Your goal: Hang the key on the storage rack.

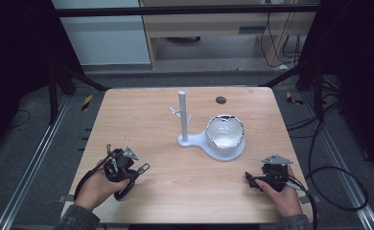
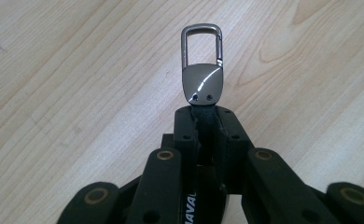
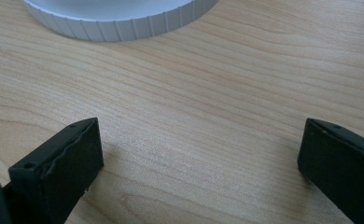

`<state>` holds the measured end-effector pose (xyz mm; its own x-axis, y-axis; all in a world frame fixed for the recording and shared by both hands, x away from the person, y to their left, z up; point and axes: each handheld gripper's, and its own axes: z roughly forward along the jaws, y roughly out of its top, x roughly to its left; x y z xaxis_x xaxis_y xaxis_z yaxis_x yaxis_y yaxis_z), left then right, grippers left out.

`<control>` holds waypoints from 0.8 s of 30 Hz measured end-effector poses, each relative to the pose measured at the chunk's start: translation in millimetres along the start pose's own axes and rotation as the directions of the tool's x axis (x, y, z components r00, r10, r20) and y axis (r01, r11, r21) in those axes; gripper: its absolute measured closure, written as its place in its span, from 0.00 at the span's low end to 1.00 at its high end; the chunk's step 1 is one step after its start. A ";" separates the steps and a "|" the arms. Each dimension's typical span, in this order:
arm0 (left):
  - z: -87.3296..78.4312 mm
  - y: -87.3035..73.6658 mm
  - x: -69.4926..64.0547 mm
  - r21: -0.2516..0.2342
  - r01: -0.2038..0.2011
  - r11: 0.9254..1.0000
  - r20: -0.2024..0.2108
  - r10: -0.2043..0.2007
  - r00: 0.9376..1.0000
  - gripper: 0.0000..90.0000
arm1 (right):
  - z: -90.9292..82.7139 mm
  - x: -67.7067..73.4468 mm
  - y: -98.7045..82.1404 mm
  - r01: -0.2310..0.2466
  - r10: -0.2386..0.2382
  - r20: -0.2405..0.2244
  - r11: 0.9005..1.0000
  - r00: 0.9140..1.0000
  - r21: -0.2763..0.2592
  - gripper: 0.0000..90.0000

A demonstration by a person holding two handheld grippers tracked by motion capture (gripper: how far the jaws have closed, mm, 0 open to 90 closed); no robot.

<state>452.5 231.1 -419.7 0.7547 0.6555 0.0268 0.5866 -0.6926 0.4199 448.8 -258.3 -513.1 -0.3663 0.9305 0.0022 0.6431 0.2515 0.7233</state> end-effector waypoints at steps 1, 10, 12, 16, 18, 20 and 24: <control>-2.2 -2.0 -0.2 -0.013 0.003 1.000 0.000 -0.003 1.000 0.89 | 0.1 0.0 0.1 0.000 0.000 0.000 1.000 1.000 0.000 0.01; -18.1 -10.9 1.5 -0.119 0.021 0.993 -0.017 -0.023 1.000 0.89 | 0.2 0.2 0.1 0.000 0.000 0.001 1.000 1.000 0.000 0.01; -23.1 -12.8 1.4 -0.152 0.024 0.988 -0.038 -0.030 0.999 0.89 | 0.2 0.2 0.2 0.000 0.000 0.001 1.000 1.000 -0.001 0.01; -30.7 -18.5 1.6 -0.228 0.033 0.973 -0.073 -0.050 0.996 0.89 | 0.3 0.3 0.2 0.001 -0.001 0.001 1.000 1.000 -0.001 0.01; -34.7 -20.4 0.5 -0.254 0.023 0.967 -0.090 -0.047 0.995 0.89 | 0.6 0.1 0.1 0.005 -0.005 0.003 1.000 1.000 -0.002 0.01; -39.4 -21.8 -0.9 -0.317 0.026 0.948 -0.101 -0.061 0.993 0.89 | 0.7 0.2 0.2 0.005 -0.005 0.003 1.000 1.000 -0.002 0.01; -39.6 -20.2 -0.8 -0.359 0.038 0.933 -0.091 -0.076 0.993 0.89 | 0.7 0.3 0.2 0.006 -0.006 0.002 1.000 1.000 -0.002 0.01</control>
<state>428.4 256.6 -392.3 0.6782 0.7308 0.0778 0.4703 -0.5129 0.7182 449.3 -257.8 -513.5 -0.3689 0.9294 -0.0036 0.6396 0.2567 0.7245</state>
